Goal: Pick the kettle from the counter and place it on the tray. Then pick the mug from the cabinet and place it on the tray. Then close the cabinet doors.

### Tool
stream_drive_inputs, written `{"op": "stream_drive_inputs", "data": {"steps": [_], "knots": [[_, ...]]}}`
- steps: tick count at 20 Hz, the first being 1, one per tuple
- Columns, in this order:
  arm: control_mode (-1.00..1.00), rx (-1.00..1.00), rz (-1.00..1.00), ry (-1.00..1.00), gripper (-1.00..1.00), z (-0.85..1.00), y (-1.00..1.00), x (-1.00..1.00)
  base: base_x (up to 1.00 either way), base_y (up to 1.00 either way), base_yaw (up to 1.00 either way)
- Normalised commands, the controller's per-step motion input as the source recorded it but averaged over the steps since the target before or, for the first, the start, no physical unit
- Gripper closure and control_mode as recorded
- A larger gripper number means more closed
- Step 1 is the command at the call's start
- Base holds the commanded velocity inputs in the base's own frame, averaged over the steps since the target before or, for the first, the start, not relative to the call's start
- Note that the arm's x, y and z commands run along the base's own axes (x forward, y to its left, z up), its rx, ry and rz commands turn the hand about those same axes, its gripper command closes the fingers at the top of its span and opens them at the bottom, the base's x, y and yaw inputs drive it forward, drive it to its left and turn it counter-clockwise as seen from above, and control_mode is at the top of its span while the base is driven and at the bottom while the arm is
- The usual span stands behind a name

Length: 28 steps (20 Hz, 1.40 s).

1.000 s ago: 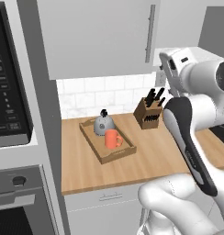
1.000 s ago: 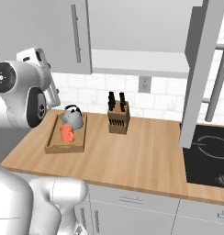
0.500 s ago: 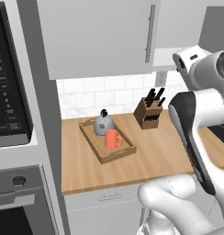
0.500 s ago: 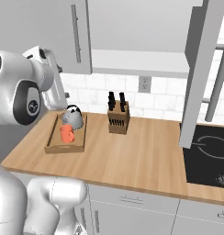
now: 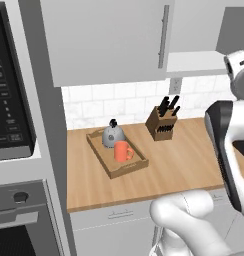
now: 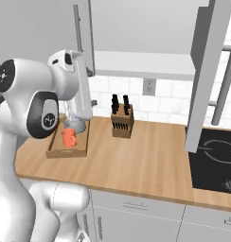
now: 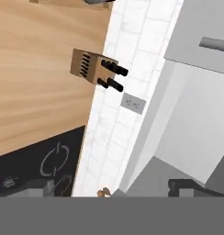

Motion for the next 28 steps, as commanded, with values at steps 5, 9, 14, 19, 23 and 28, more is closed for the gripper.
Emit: {"op": "stream_drive_inputs", "data": {"steps": [5,9,14,19,23,28], "knots": [[-1.00,0.01,-0.27,-0.09,-1.00,0.00,-0.87,-0.21,0.00,0.00,0.00],[-1.00,0.03,-0.23,-0.12,-1.00,0.02,-0.71,-0.52,0.00,0.00,0.00],[-1.00,0.00,-0.07,-0.24,-1.00,0.08,-0.67,-0.84,0.00,0.00,0.00],[-1.00,0.00,-0.25,-0.05,-1.00,0.14,-0.63,-0.68,0.00,0.00,0.00],[-1.00,0.00,-0.22,-0.07,-1.00,0.11,-0.68,-0.68,0.00,0.00,0.00],[-1.00,0.00,-0.13,-0.14,-1.00,0.05,-0.76,-0.48,0.00,0.00,0.00]]}}
